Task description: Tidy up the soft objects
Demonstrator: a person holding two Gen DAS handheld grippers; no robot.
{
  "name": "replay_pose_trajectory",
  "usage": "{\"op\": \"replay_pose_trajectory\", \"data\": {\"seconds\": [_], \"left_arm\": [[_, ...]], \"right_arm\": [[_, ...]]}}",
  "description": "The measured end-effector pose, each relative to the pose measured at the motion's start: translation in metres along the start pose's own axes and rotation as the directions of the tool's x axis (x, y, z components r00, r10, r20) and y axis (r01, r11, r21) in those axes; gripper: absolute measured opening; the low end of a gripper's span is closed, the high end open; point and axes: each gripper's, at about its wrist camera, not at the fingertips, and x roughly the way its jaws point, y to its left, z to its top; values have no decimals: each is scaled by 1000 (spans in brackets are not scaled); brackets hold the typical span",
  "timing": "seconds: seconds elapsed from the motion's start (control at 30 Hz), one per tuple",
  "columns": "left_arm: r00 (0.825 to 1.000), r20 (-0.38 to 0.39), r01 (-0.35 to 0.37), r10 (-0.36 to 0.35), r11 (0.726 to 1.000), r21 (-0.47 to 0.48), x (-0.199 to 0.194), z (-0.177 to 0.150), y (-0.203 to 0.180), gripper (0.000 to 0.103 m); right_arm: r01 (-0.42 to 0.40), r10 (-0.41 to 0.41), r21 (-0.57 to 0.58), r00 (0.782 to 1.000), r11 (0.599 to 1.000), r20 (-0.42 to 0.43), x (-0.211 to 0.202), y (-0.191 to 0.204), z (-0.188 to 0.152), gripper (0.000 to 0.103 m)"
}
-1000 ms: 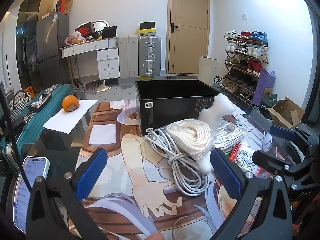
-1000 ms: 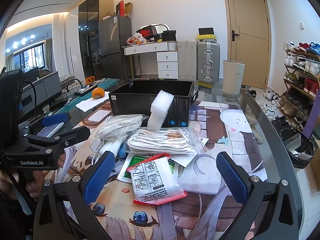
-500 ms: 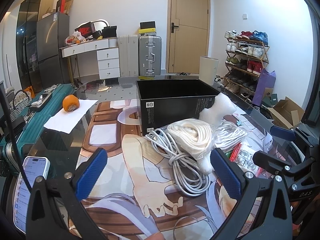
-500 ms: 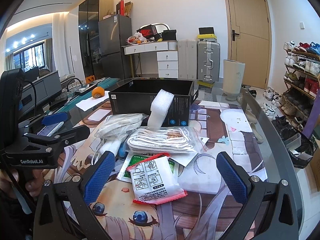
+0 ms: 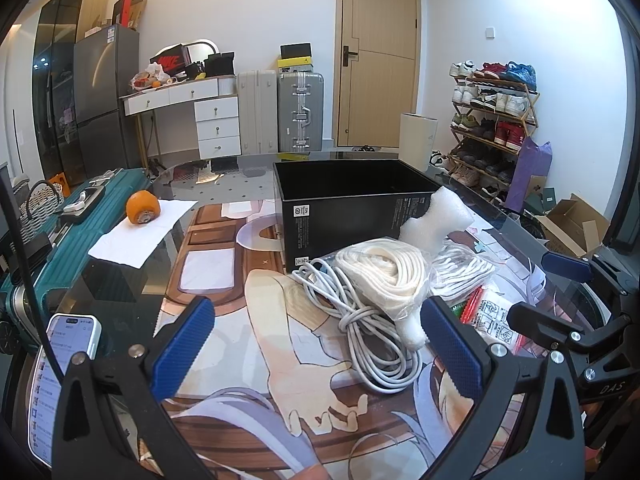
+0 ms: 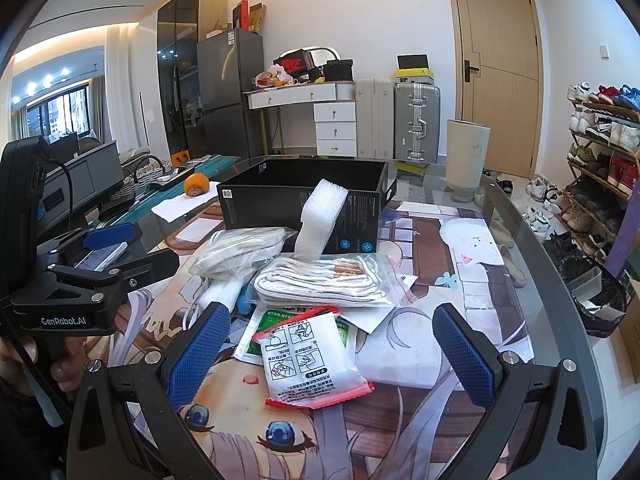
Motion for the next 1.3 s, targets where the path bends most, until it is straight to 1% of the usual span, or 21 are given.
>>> {"op": "replay_pose_trajectory", "data": {"seconds": [0.37, 0.67, 0.9, 1.13, 1.3], "left_arm": [[1000, 1, -1, 1, 1000, 1, 0, 0, 0, 103], [1000, -8, -7, 8, 1000, 8, 3, -1, 2, 103], [1000, -17, 19, -19, 1000, 6, 6, -1, 1, 103], [1000, -23, 12, -12, 1000, 20, 6, 1, 0, 103], [1000, -21, 24, -24, 999, 29, 5, 5, -1, 103]], "right_arm": [[-2, 2, 0, 1000, 1000, -12, 1, -1, -3, 103], [-7, 6, -9, 998, 1000, -62, 9, -5, -6, 103], [-16, 14, -22, 996, 1000, -89, 15, -4, -8, 103], [-32, 29, -24, 993, 999, -112, 22, -5, -10, 103], [-46, 41, -38, 990, 998, -137, 26, -5, -10, 103]]}}
